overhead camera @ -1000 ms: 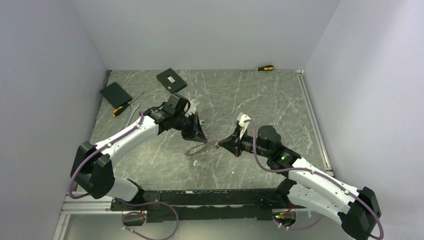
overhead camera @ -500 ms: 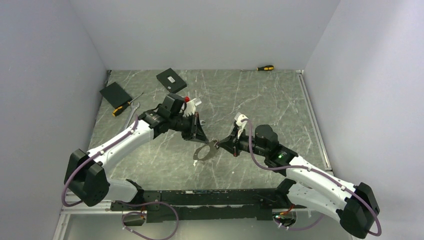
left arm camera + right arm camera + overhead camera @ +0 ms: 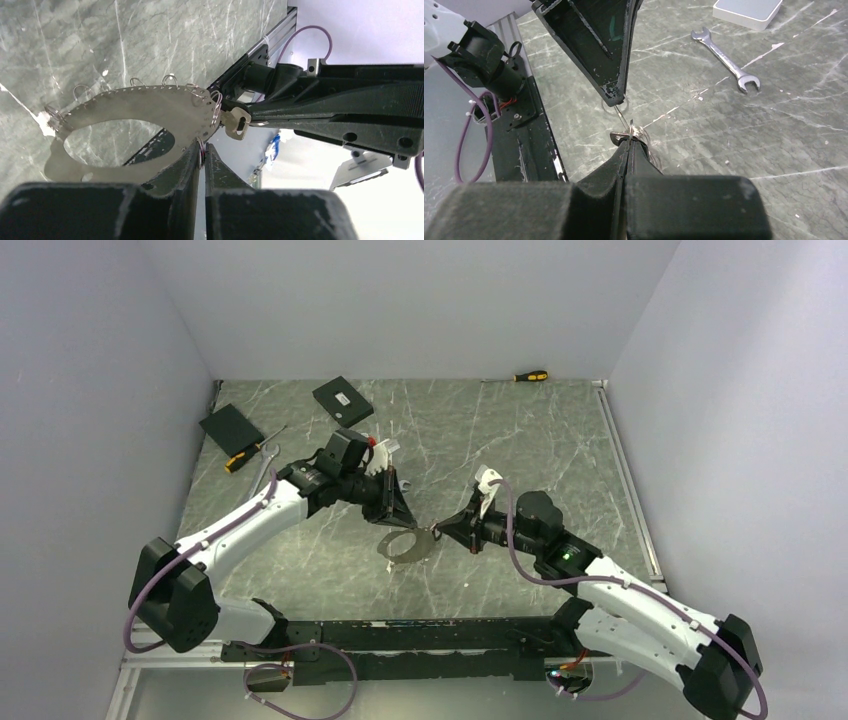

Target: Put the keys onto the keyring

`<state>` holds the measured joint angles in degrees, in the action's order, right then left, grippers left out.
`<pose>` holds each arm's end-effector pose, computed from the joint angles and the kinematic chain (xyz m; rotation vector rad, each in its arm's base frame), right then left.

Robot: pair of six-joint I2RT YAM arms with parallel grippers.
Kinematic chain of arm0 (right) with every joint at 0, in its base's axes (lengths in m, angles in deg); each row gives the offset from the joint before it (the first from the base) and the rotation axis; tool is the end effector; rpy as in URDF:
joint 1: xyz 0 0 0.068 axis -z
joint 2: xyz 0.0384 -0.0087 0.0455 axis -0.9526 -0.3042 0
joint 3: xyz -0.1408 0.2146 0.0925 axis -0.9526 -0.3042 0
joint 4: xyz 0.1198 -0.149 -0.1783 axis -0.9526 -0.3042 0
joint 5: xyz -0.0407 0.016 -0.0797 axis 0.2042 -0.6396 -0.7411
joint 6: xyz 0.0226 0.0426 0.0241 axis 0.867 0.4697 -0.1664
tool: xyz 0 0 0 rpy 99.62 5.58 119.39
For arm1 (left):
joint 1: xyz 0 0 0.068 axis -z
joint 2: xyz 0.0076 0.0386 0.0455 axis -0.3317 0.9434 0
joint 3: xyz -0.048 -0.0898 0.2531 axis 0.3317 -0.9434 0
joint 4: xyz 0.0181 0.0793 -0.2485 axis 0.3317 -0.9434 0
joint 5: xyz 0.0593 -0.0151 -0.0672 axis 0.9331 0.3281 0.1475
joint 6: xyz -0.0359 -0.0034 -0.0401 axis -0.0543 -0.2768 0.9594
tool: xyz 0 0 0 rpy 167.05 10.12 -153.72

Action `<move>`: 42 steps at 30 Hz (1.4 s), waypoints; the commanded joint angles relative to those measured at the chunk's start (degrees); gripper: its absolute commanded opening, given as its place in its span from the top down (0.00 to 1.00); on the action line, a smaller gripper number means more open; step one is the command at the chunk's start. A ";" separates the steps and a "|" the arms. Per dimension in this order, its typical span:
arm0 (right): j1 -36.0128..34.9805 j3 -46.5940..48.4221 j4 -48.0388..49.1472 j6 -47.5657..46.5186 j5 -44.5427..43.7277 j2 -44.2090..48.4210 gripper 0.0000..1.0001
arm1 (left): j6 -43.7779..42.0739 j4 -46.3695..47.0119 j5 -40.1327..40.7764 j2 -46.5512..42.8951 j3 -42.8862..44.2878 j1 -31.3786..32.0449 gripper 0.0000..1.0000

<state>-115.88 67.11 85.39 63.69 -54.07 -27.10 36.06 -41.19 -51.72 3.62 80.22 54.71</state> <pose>0.1343 0.1459 0.2636 -0.8219 1.6963 0.9849 0.2188 -0.1817 0.2818 0.1823 2.6365 -1.3585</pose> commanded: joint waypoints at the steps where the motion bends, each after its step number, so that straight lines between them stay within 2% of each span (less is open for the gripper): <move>1: -0.26 1.33 -0.02 -0.99 1.27 1.95 1.00 | 7.25 -3.83 3.06 -0.76 3.97 -0.01 0.86; 4: -0.26 1.72 -0.27 -0.75 2.10 1.90 1.00 | 12.02 -6.43 4.89 -1.04 4.47 0.00 0.89; 7: -0.26 2.00 0.08 0.18 3.11 1.38 1.00 | 15.79 -5.10 5.31 -2.17 3.16 0.24 0.91; 12: -0.26 1.44 0.33 1.89 1.45 0.84 1.00 | 15.71 -5.15 8.50 -3.11 2.06 0.87 0.92; 17: -0.26 1.53 -2.53 2.32 -7.52 2.23 1.00 | 7.17 -8.75 15.91 -1.27 3.90 3.74 0.85; 22: -0.24 1.29 -5.02 2.08 -14.72 4.93 1.00 | -1.28 -11.17 29.61 -0.55 3.62 7.91 0.63; 26: -0.26 0.60 -7.67 2.47 -20.02 7.01 1.00 | -1.61 -12.21 31.20 2.28 2.19 8.43 0.50; 30: -0.22 -0.49 -7.65 2.32 -20.40 8.02 1.00 | -2.63 -8.27 34.88 4.87 -1.56 10.66 0.48; 34: -0.26 0.02 -8.46 1.98 -19.39 7.31 1.00 | -4.40 -3.01 36.04 5.95 -4.00 10.92 0.56; 38: -0.19 -0.22 -8.42 1.47 -19.21 7.42 1.00 | -15.44 9.96 34.71 2.76 -10.73 12.94 0.58; 42: -0.26 -0.06 -8.72 1.33 -18.91 7.62 1.00 | -27.96 12.16 32.53 1.93 -12.12 13.09 0.56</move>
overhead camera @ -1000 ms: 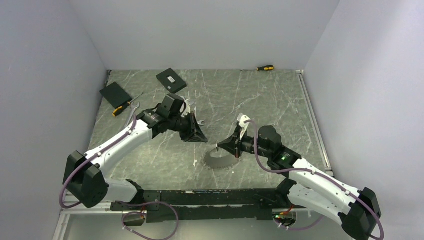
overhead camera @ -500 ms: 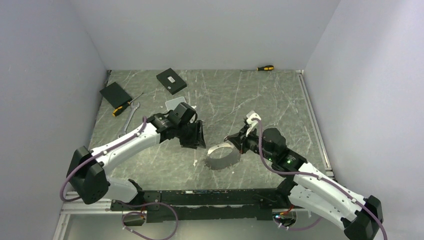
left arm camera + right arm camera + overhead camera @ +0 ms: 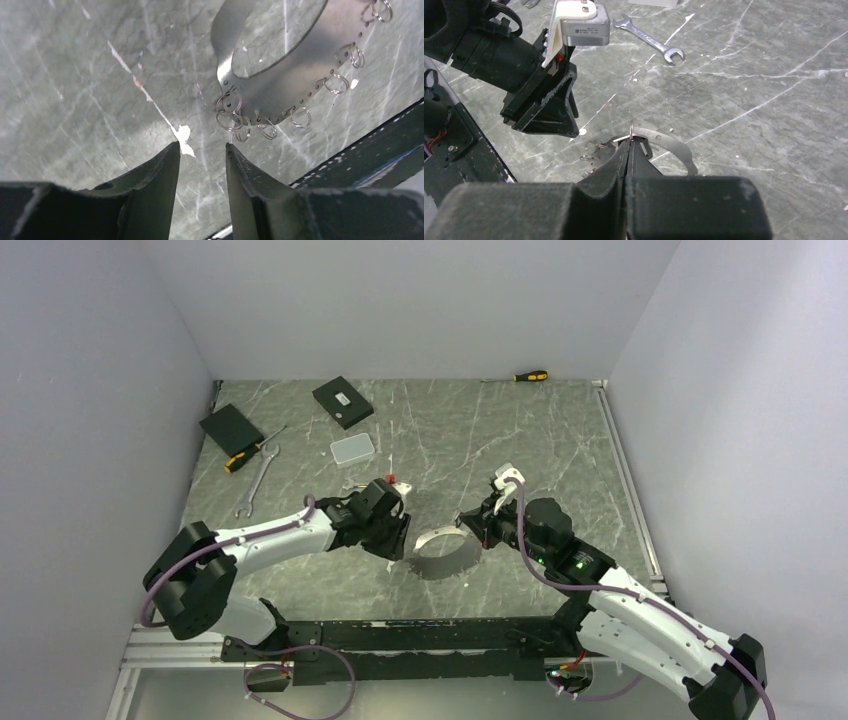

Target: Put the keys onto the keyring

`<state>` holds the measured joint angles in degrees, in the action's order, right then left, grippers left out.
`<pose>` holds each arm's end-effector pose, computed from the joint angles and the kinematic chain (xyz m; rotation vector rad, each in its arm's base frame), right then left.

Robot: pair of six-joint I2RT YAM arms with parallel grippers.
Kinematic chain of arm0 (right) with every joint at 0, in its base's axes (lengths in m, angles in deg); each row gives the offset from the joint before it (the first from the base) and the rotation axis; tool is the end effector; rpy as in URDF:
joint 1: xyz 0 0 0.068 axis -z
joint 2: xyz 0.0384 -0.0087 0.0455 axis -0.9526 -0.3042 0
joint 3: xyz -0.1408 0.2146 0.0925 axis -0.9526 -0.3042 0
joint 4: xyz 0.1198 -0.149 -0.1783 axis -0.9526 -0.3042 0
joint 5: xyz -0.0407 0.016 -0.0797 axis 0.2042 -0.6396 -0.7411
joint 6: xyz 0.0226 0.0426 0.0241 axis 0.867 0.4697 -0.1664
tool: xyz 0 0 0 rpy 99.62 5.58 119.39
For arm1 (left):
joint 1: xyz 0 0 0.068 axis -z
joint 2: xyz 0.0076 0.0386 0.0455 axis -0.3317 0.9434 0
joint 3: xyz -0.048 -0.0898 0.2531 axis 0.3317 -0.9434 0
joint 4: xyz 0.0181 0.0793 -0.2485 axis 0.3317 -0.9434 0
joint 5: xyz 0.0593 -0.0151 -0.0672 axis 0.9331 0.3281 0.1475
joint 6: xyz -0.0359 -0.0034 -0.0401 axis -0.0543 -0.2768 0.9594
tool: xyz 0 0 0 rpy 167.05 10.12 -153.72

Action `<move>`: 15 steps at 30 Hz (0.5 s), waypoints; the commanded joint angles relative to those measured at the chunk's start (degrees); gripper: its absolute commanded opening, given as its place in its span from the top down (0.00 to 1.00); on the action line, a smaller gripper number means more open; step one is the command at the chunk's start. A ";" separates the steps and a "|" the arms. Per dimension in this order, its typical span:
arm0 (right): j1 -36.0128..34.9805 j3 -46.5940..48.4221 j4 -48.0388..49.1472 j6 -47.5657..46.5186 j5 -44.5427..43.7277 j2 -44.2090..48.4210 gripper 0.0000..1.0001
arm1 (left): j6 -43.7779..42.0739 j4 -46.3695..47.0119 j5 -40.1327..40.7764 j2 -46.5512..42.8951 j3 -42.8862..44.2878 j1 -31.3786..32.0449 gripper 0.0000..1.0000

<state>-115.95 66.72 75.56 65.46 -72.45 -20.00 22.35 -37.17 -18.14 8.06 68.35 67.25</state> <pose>0.1266 0.1235 0.2633 -0.5726 1.8149 0.7118 0.1831 -0.2062 0.1959 0.4613 2.6611 -0.5520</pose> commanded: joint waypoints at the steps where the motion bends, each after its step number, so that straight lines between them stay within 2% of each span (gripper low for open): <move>1: -0.20 0.27 1.19 -0.44 -0.36 0.49 1.00 | -16.01 8.67 -0.54 -2.33 -0.43 0.55 0.56; 8: -0.20 0.63 1.15 -0.69 0.14 0.41 1.00 | -31.43 17.15 -6.43 -1.88 -4.31 0.76 0.56; 15: -0.19 0.52 0.52 -0.90 -0.14 1.57 1.00 | -41.67 13.27 -16.62 0.93 -3.50 0.86 0.58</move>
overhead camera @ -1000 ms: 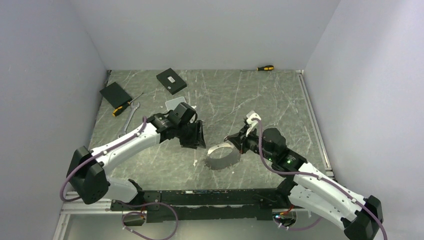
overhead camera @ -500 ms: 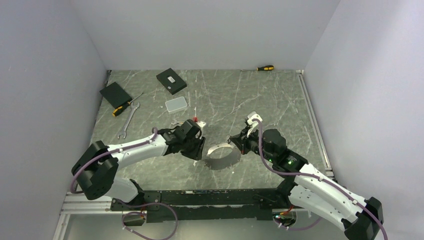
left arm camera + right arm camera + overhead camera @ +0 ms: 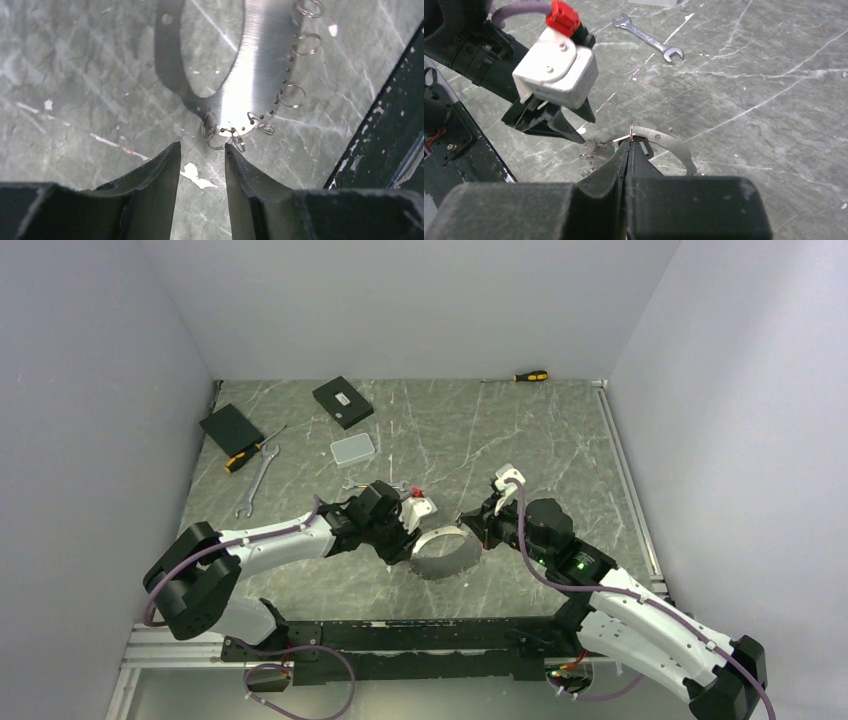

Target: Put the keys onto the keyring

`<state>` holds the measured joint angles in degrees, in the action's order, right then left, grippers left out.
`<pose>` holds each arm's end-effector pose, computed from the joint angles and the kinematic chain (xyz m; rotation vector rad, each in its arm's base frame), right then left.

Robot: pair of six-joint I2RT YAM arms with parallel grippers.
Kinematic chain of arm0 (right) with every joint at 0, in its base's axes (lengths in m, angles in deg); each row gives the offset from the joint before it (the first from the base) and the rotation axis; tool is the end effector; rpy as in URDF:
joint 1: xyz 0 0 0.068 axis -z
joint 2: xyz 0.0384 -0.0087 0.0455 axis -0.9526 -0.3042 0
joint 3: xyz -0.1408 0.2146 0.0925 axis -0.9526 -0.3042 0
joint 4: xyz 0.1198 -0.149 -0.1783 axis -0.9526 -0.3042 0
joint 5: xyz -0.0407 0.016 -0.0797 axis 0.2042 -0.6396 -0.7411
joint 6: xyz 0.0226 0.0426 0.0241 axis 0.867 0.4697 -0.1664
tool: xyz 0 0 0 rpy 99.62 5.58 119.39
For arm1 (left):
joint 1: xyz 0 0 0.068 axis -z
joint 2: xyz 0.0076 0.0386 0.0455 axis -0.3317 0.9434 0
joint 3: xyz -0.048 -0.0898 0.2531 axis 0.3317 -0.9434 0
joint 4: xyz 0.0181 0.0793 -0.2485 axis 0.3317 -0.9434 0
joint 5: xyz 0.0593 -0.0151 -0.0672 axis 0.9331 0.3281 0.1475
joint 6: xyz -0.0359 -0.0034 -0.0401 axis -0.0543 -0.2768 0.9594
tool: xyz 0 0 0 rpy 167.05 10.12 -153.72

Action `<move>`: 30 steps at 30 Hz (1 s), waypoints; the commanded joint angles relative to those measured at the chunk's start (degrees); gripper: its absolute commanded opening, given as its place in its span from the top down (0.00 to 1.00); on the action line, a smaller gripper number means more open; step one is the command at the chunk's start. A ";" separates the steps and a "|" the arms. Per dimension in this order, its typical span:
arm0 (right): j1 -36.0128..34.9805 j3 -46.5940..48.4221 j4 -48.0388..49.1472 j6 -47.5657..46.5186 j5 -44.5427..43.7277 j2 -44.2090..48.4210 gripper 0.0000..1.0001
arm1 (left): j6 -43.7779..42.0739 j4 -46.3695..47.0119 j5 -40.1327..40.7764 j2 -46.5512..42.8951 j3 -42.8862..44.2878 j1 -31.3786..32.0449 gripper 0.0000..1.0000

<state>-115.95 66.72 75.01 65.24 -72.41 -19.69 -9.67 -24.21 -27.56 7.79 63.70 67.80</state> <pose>0.1258 0.1228 0.2631 -0.5775 1.8174 0.7086 0.1796 -0.2150 0.1881 1.1811 2.2193 -0.6310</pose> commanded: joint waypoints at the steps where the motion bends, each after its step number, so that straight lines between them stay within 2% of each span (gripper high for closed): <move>1: -0.20 0.58 1.04 -0.66 -0.10 1.23 1.00 | -10.65 0.11 -8.10 1.77 1.38 0.35 0.58; 12: -0.18 0.95 -0.08 -0.59 0.01 1.87 1.00 | -11.96 6.20 -8.60 6.10 1.08 0.31 0.64; 17: -0.20 0.87 -0.29 -0.39 0.09 2.06 1.00 | -11.59 6.24 -8.36 6.52 1.20 0.34 0.68; 30: -0.20 0.86 -0.36 -0.31 0.09 1.97 1.00 | -9.60 6.34 -5.52 8.19 2.83 0.38 0.65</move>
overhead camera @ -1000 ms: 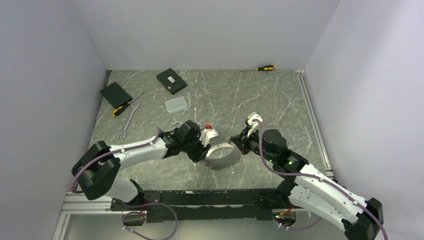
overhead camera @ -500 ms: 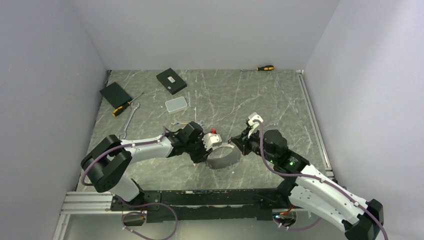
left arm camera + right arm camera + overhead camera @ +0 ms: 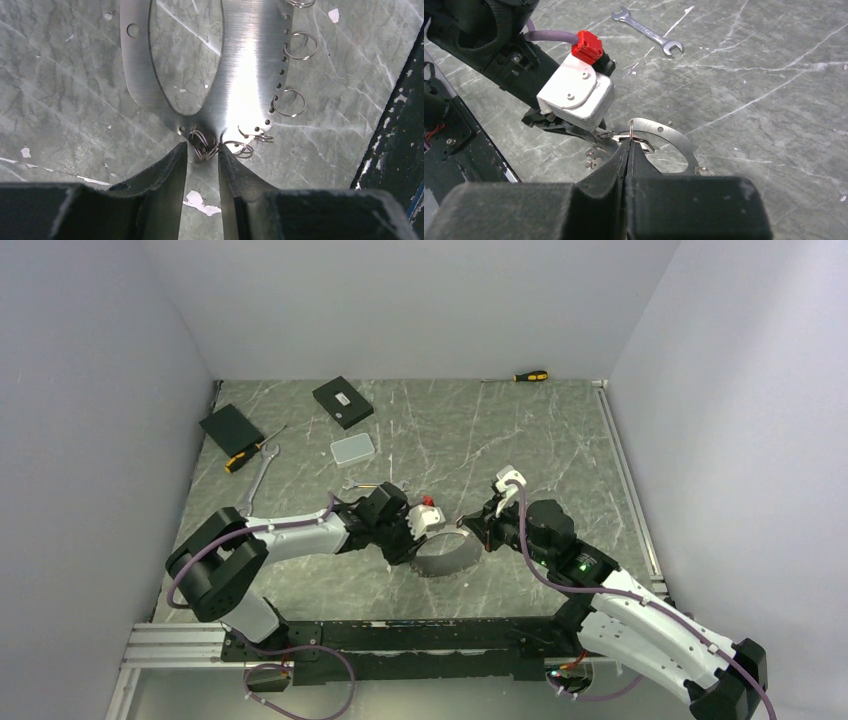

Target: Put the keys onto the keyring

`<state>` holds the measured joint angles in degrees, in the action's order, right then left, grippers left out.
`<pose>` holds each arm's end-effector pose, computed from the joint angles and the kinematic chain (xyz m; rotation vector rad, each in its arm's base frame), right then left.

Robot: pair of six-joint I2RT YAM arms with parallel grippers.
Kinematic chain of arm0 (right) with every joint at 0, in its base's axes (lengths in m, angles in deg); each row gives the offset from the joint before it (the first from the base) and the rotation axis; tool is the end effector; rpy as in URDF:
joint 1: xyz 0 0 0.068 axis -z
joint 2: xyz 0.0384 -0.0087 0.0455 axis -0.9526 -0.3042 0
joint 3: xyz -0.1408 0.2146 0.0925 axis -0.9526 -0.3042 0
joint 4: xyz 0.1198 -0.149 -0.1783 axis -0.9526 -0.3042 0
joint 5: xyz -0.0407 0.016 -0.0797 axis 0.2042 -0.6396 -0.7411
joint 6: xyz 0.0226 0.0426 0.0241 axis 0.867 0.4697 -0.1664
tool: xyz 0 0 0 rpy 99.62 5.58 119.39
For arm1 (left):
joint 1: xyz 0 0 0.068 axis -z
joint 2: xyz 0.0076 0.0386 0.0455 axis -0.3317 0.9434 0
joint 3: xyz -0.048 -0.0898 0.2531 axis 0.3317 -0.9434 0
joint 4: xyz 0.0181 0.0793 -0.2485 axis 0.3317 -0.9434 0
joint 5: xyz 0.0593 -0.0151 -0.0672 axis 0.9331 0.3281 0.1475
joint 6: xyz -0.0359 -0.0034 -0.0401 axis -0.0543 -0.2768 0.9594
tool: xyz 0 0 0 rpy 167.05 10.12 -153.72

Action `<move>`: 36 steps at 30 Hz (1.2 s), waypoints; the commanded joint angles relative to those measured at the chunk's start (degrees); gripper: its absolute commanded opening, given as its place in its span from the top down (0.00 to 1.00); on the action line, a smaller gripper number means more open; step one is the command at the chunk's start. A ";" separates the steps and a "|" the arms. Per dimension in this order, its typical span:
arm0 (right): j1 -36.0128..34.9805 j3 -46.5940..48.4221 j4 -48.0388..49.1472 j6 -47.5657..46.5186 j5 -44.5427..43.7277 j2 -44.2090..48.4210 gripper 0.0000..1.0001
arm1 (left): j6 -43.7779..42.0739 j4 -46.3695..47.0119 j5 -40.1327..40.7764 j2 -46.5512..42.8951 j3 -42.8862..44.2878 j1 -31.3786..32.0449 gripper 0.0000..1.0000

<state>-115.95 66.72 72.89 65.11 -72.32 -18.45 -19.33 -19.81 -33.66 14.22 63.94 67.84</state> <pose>0.1226 0.1198 0.2626 -0.5848 1.8314 0.7037 0.1858 -0.2278 0.1654 1.4074 2.0997 -0.6867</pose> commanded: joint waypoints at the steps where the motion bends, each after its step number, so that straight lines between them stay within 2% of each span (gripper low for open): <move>1: -0.20 0.79 1.76 -0.11 0.01 0.85 1.00 | 0.37 2.11 0.49 2.03 2.78 0.36 0.65; 8: -0.20 0.71 1.44 0.00 -0.34 1.58 1.00 | 0.90 -0.24 2.44 1.09 4.35 0.70 0.61; 21: -0.15 0.51 1.34 0.26 -0.26 2.13 1.00 | 2.39 -0.10 2.98 3.31 4.20 0.84 0.68; 27: -0.20 0.43 1.27 0.34 -0.26 2.39 1.00 | 3.06 -0.35 2.83 4.23 4.25 1.00 0.77; 30: -0.20 0.49 1.31 0.25 -0.17 2.32 1.00 | 3.25 0.35 2.45 3.98 3.45 1.07 0.98; 36: -0.20 0.77 1.32 0.27 -0.34 2.22 1.00 | 2.05 1.87 0.65 1.28 1.35 1.16 1.00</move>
<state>-115.95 66.72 72.52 65.13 -72.36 -16.87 -16.79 -20.08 -30.93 17.96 66.49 68.56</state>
